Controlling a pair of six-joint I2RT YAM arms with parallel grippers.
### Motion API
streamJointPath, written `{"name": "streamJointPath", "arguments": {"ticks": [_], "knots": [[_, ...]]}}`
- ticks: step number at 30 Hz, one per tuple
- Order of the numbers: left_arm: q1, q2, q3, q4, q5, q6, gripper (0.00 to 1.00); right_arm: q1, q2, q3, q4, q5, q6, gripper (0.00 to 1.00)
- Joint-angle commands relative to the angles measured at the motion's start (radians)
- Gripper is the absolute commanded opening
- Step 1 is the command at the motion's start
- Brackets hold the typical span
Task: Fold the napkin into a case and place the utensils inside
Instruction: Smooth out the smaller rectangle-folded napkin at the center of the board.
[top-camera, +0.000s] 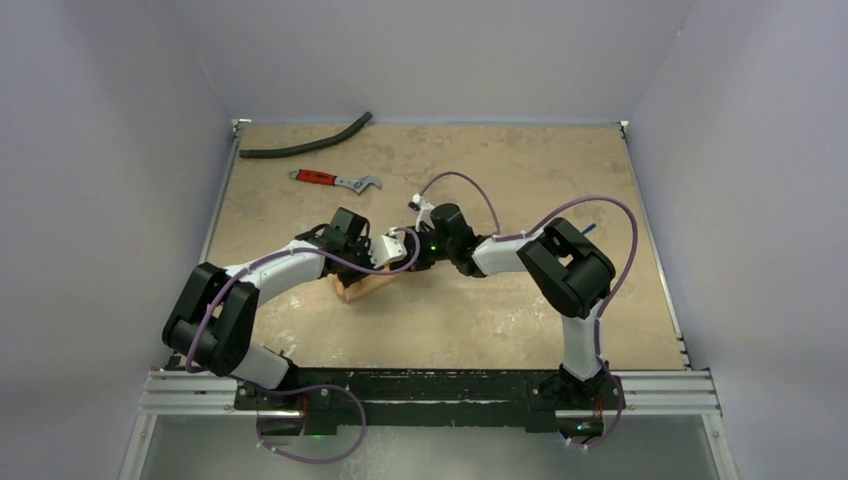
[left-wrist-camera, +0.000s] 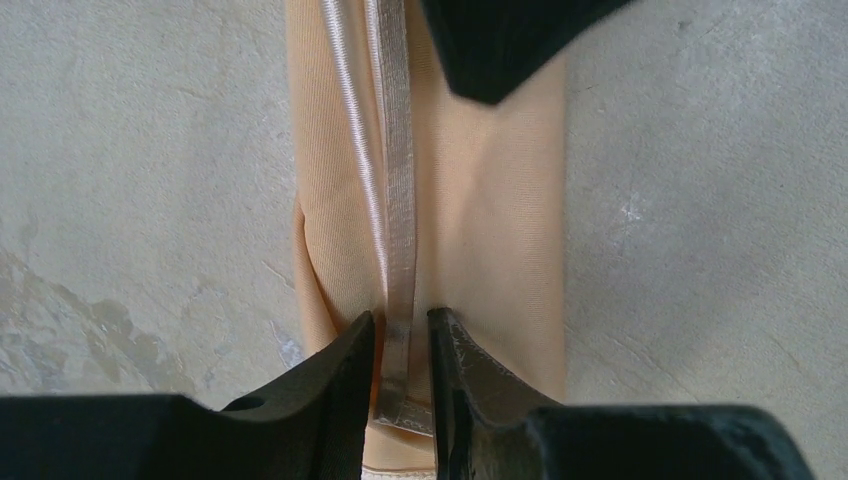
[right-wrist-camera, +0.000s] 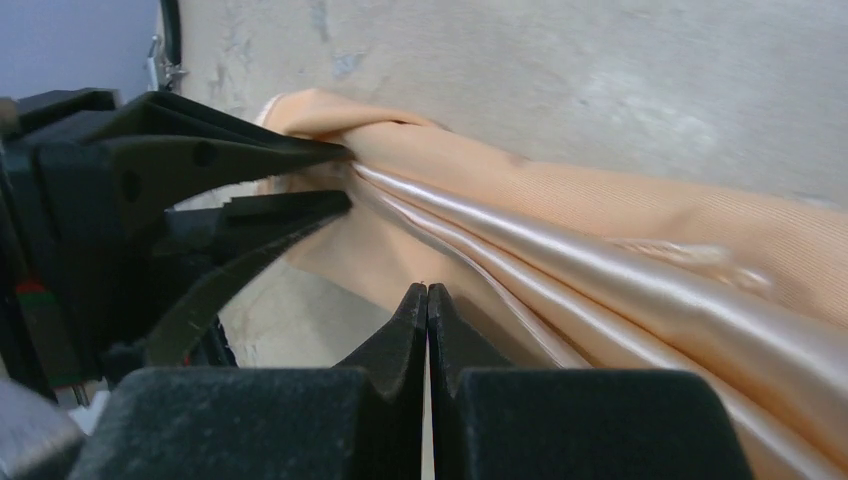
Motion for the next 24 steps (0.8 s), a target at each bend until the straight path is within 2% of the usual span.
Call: {"name": "streamJointPath", "arguments": {"ticks": [1, 5, 8, 19, 24], "knots": [[0.007, 0.016, -0.020, -0.001, 0.011, 0.008, 0.24, 0.027, 0.033, 0.060, 0.046, -0.040, 0.035, 0.00], [0.006, 0.022, -0.020, -0.004, 0.019, 0.009, 0.23, 0.026, -0.023, 0.100, -0.067, -0.017, -0.020, 0.00], [0.006, 0.017, -0.025, -0.002, 0.020, 0.011, 0.22, 0.015, -0.056, 0.097, -0.069, -0.010, -0.032, 0.00], [0.007, 0.011, -0.032, 0.001, 0.031, 0.005, 0.20, 0.068, 0.078, 0.081, 0.177, -0.108, 0.100, 0.00], [0.007, 0.003, -0.037, 0.003, 0.036, 0.025, 0.19, 0.058, 0.122, 0.091, 0.201, -0.163, 0.113, 0.00]]}}
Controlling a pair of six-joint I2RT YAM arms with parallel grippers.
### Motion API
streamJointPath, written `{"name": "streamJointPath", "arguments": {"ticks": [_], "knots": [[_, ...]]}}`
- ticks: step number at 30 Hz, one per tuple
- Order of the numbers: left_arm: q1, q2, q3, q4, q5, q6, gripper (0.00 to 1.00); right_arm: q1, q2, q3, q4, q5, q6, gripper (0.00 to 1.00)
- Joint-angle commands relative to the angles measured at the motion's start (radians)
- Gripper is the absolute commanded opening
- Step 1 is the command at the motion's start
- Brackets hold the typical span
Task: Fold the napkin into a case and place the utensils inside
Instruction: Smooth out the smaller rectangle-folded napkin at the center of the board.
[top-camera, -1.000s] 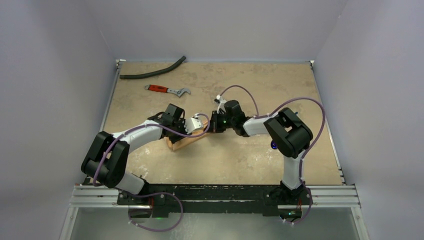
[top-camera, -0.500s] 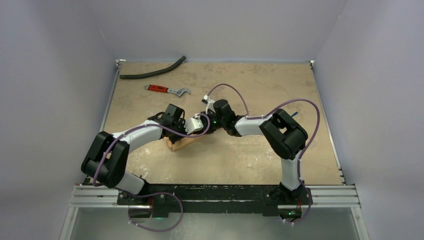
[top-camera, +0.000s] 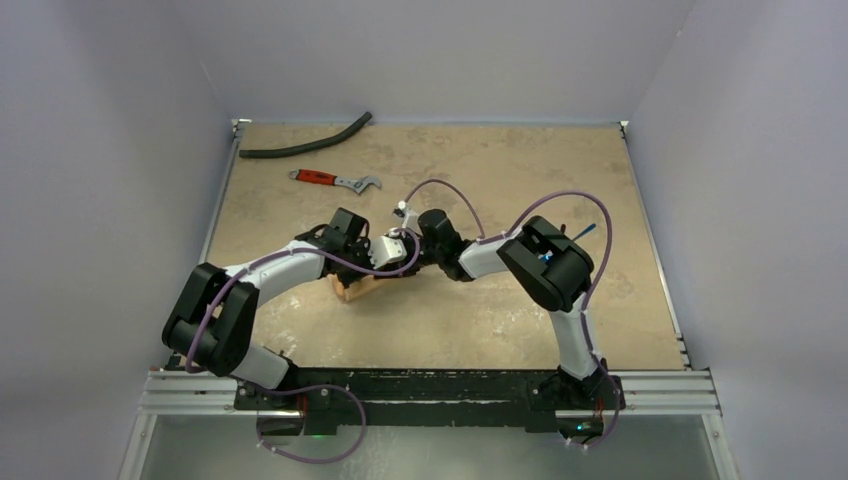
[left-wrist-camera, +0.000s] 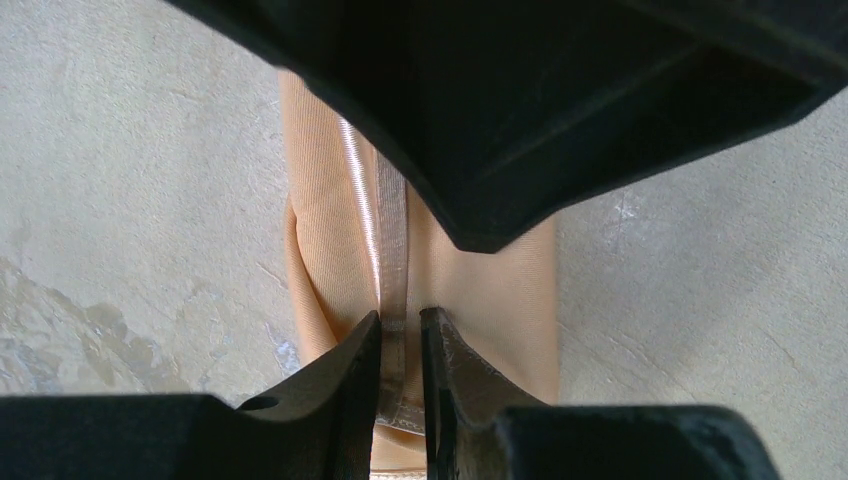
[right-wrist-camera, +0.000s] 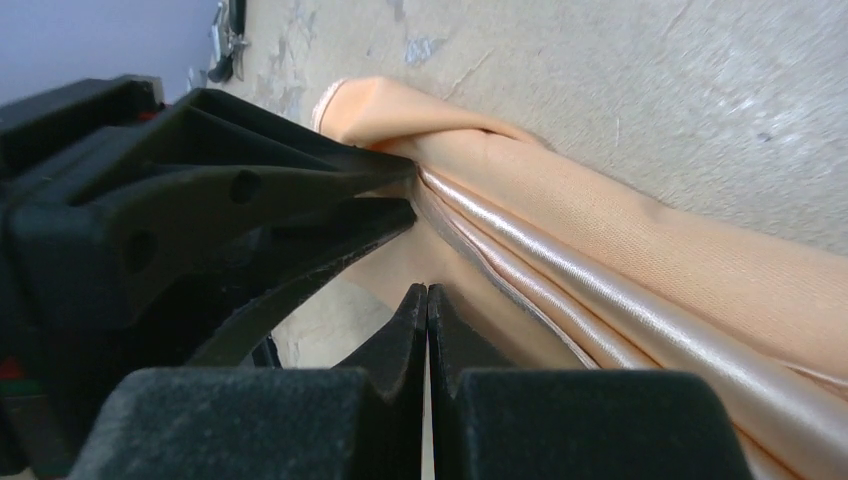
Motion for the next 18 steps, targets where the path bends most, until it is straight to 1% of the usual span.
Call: {"name": "streamJointPath", "arguments": {"ticks": [1, 4, 9, 13, 15, 18], "knots": [[0.004, 0.002, -0.035, 0.001, 0.020, 0.027, 0.19, -0.010, 0.020, 0.017, 0.092, -0.086, 0.034, 0.00], [0.005, -0.002, -0.044, -0.002, 0.020, 0.039, 0.19, -0.064, 0.013, -0.011, 0.102, -0.107, 0.028, 0.00], [0.005, -0.007, -0.062, -0.003, 0.024, 0.055, 0.18, -0.180, -0.097, -0.114, 0.061, -0.082, -0.028, 0.00], [0.005, -0.007, -0.067, -0.005, 0.030, 0.062, 0.17, -0.241, -0.080, -0.121, 0.023, -0.068, -0.058, 0.00], [0.005, -0.008, -0.067, -0.011, 0.036, 0.067, 0.17, -0.262, -0.061, -0.131, 0.057, -0.082, -0.042, 0.00], [0.005, -0.008, -0.067, -0.015, 0.039, 0.075, 0.16, -0.291, -0.050, -0.156, 0.167, -0.135, 0.022, 0.00]]}}
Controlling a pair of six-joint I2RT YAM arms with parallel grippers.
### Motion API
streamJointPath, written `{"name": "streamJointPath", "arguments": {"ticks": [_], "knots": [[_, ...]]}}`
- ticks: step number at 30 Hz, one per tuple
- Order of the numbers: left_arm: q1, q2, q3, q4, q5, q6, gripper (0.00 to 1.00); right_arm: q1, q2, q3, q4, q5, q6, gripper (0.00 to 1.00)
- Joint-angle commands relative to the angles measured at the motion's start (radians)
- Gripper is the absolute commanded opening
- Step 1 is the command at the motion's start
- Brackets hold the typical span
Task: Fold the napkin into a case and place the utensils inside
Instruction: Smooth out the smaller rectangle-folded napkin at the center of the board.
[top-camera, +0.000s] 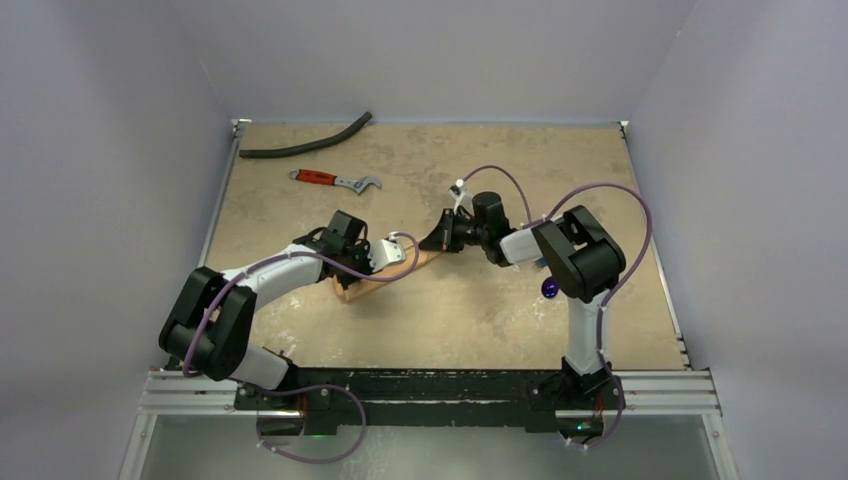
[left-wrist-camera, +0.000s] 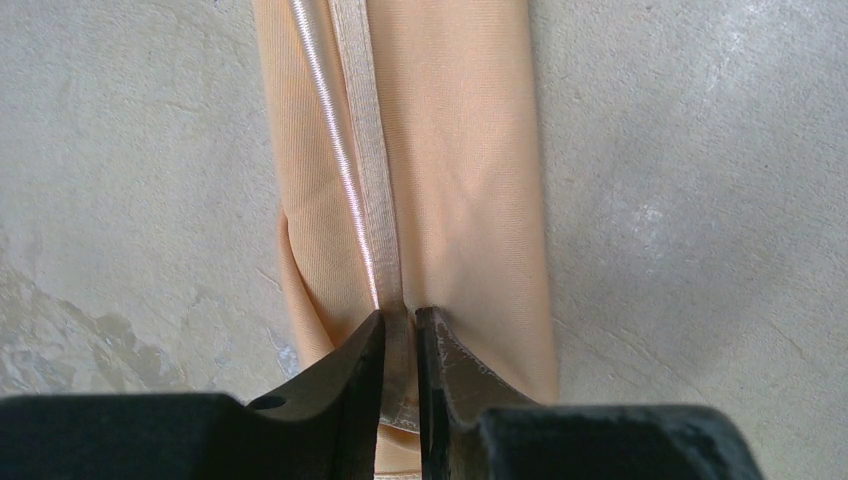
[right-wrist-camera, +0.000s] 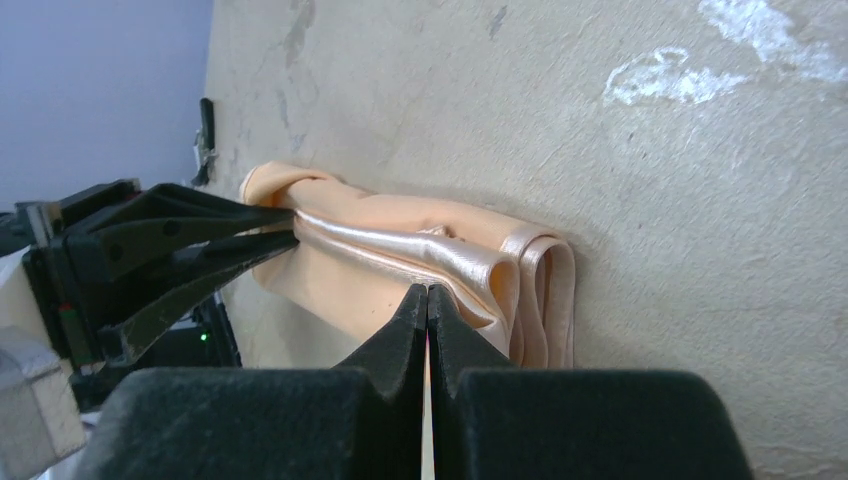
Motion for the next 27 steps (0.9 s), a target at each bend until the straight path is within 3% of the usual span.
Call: {"name": "streamJointPath", "arguments": {"ticks": [1, 10, 19, 27], "knots": [[0.005, 0.017, -0.035, -0.042, 0.026, 0.025, 0.16, -0.020, -0.003, -0.043, 0.153, -0.079, 0.054, 0.00], [0.005, 0.029, -0.019, -0.050, 0.050, 0.022, 0.15, -0.021, 0.050, -0.096, 0.299, -0.011, 0.143, 0.00], [0.004, 0.037, -0.010, -0.067, 0.062, 0.034, 0.14, -0.023, 0.099, -0.122, 0.220, 0.047, 0.094, 0.00], [0.005, 0.041, -0.009, -0.063, 0.073, 0.029, 0.13, -0.025, -0.038, -0.145, 0.348, -0.176, 0.061, 0.00]]}}
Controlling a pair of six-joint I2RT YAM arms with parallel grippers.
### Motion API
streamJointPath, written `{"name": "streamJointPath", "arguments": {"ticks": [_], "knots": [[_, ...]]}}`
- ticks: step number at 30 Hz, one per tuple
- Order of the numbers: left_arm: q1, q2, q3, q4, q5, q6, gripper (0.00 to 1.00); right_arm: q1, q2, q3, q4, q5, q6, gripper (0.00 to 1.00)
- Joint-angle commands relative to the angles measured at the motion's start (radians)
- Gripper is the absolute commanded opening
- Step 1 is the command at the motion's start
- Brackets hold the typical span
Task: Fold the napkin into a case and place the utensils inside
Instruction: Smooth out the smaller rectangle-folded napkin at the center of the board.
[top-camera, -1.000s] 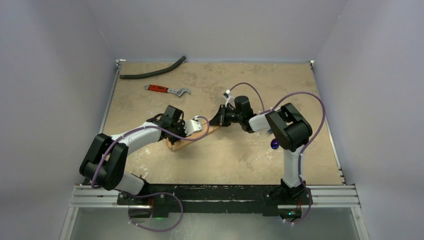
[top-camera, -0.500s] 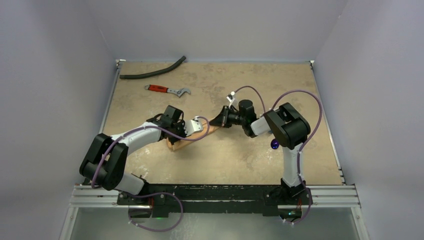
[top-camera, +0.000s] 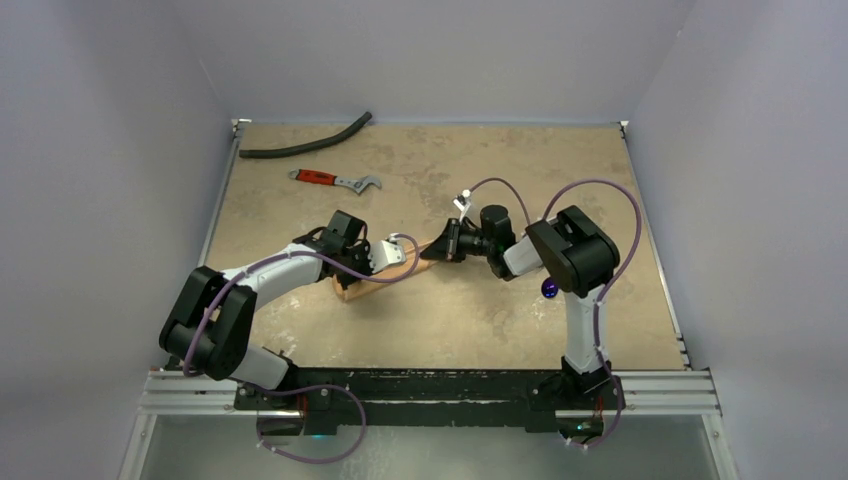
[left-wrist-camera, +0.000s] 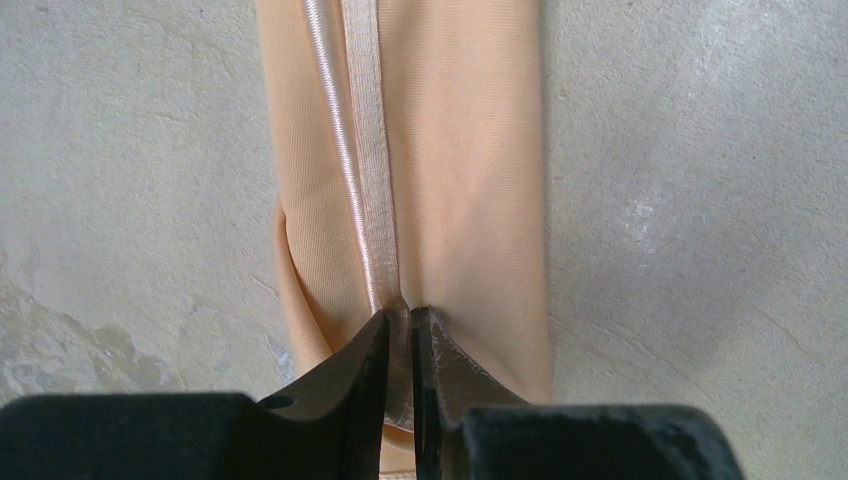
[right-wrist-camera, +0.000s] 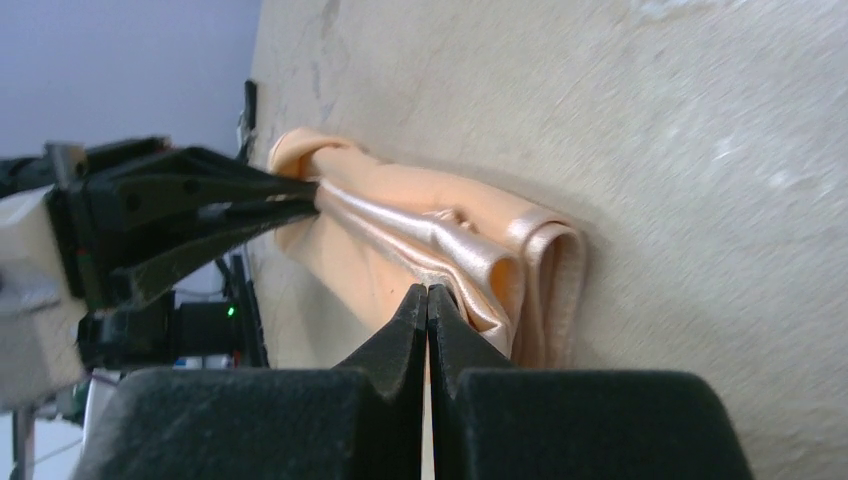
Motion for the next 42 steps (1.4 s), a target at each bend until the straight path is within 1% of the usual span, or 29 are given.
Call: {"name": "streamJointPath", "arguments": {"ticks": [1, 2, 5, 6, 9, 13, 17, 23, 29, 37, 42], "knots": [[0.005, 0.037, -0.012, -0.051, 0.049, 0.005, 0.13, -0.003, -0.132, -0.036, 0.049, -0.106, -0.041, 0.00], [0.004, 0.038, -0.012, -0.050, 0.049, 0.003, 0.12, -0.002, -0.149, -0.045, 0.069, -0.114, -0.024, 0.00], [0.004, 0.040, -0.011, -0.048, 0.049, 0.001, 0.12, 0.010, -0.160, -0.091, 0.214, -0.117, 0.085, 0.00], [0.005, 0.040, -0.010, -0.049, 0.051, -0.001, 0.12, 0.017, -0.154, -0.106, 0.288, -0.110, 0.132, 0.00], [0.004, 0.040, -0.008, -0.049, 0.052, -0.001, 0.12, 0.046, -0.108, -0.120, 0.416, -0.072, 0.222, 0.00], [0.003, 0.038, -0.008, -0.057, 0.052, 0.002, 0.12, 0.058, -0.032, -0.086, 0.460, -0.014, 0.268, 0.00], [0.004, 0.036, -0.009, -0.059, 0.053, 0.009, 0.11, 0.058, 0.018, -0.047, 0.441, 0.018, 0.278, 0.00], [0.004, 0.036, -0.010, -0.065, 0.055, 0.019, 0.10, 0.054, 0.037, -0.023, 0.373, 0.112, 0.248, 0.00], [0.004, 0.034, -0.015, -0.064, 0.054, 0.021, 0.09, 0.054, 0.027, -0.011, 0.205, 0.241, 0.156, 0.00], [0.004, 0.030, -0.024, -0.067, 0.051, 0.034, 0.09, 0.056, 0.107, -0.040, 0.179, 0.318, 0.121, 0.00], [0.005, 0.029, -0.025, -0.063, 0.049, 0.034, 0.09, 0.056, 0.105, -0.073, 0.151, 0.377, 0.084, 0.00]]}}
